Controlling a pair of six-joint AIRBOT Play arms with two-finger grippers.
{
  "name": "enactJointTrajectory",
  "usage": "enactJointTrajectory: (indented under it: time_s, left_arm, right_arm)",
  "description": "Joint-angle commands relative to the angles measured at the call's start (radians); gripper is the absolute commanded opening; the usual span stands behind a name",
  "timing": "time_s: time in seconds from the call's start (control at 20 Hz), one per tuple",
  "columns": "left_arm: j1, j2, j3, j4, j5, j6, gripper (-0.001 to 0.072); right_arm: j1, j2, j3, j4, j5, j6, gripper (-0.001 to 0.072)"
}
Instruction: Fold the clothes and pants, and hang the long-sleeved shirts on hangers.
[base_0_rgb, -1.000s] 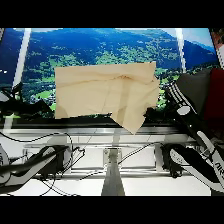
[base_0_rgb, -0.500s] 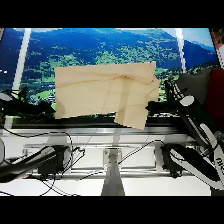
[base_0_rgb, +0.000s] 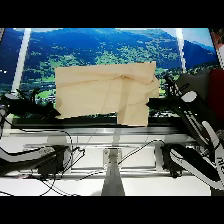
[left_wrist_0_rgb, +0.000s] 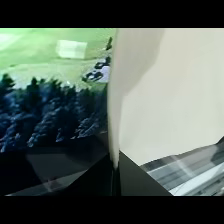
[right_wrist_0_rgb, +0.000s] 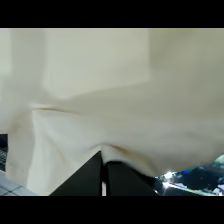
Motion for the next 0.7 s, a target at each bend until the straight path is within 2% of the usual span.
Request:
enactJointTrajectory:
  time_s: [0.0, 0.2, 0.5, 0.65]
  left_arm:
    - [0.001, -0.013, 0.085, 0.001, -0.120, 0.106, 0.0012]
    - [0.001, -0.004, 0.317, -0.007, -0.386, 0.108, 0.0010]
    - [0.047, 0.209, 0.328, -0.085, -0.399, 0.109, 0.0010]
    - [0.056, 0.298, 0.316, -0.113, -0.342, 0.107, 0.0010]
  right_arm:
    - [0.000, 0.026, 0.113, -0.062, 0.082, -0.014, 0.0015]
    - [0.000, 0.098, 0.230, -0.077, 0.265, -0.006, 0.0014]
    - [0.001, 0.304, 0.232, -0.075, 0.418, 0.134, 0.0014]
    - [0.001, 0.351, 0.232, -0.037, 0.403, 0.159, 0.0014]
